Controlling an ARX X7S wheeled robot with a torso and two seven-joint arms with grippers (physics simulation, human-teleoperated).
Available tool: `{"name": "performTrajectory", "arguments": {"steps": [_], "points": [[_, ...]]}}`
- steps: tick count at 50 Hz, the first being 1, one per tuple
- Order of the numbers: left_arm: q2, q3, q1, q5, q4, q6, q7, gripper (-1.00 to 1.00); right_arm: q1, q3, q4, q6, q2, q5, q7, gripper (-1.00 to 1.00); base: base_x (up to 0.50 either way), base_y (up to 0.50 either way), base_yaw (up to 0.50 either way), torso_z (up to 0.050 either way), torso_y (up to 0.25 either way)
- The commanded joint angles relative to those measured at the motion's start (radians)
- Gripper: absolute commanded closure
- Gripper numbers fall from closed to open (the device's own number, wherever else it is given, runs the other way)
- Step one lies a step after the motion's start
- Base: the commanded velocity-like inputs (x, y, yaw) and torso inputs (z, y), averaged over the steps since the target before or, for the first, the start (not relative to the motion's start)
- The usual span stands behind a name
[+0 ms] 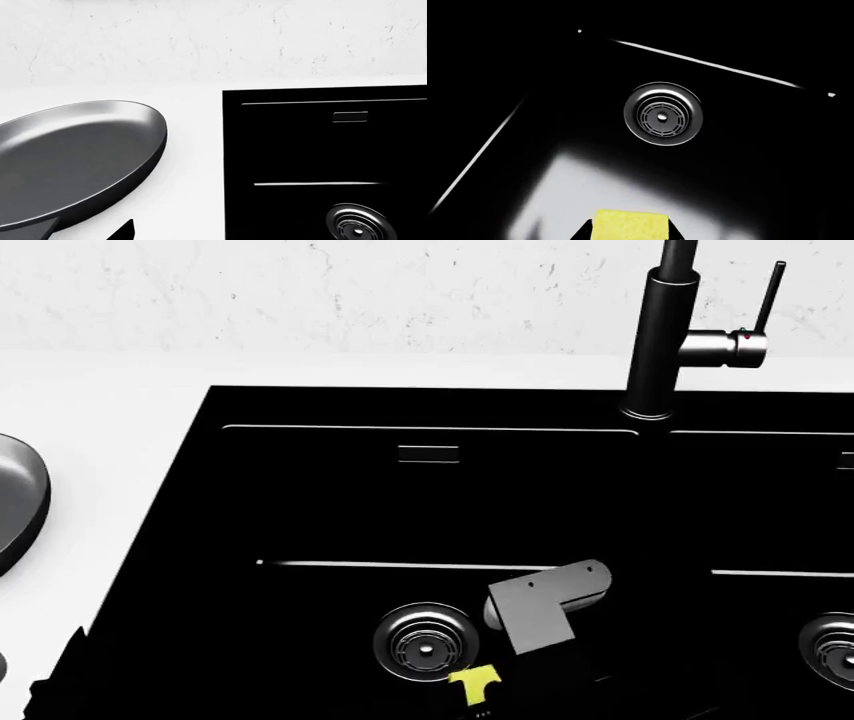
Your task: Pick the pan and sponge and place them into the sink. Then turn on the water.
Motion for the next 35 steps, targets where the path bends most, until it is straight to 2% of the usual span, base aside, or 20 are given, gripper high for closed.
{"name": "performTrajectory", "arguments": {"steps": [1, 13, 28, 35], "points": [[-0.004, -0.001, 0.01, 0.005, -0.002, 0.004, -0.002, -1.0, -0.033, -0.033, 0.054, -0.008, -0.004, -0.046, -0.011, -1.0, 0.0, 0.0, 0.0, 0.0, 0.0], [-0.008, 0.001, 0.005, 0.001, -0.001, 0.001, -0.004, -1.0, -0.029, 0.0, -0.036, 0.032, 0.015, -0.014, 0.034, -1.0, 0.0, 0.0, 0.0, 0.0, 0.0], [0.005, 0.027, -0.017, 0.012, -0.02, 0.003, -0.013, -1.0, 0.011, 0.26, -0.391, 0.201, 0.07, 0.193, 0.241, -1.0, 0.0, 0.0, 0.0, 0.0, 0.0], [0.001, 0.018, -0.015, 0.001, -0.012, -0.002, -0.015, -1.0, -0.05, 0.362, -0.509, 0.173, 0.095, 0.228, 0.307, -1.0, 0.0, 0.0, 0.0, 0.0, 0.0]]}}
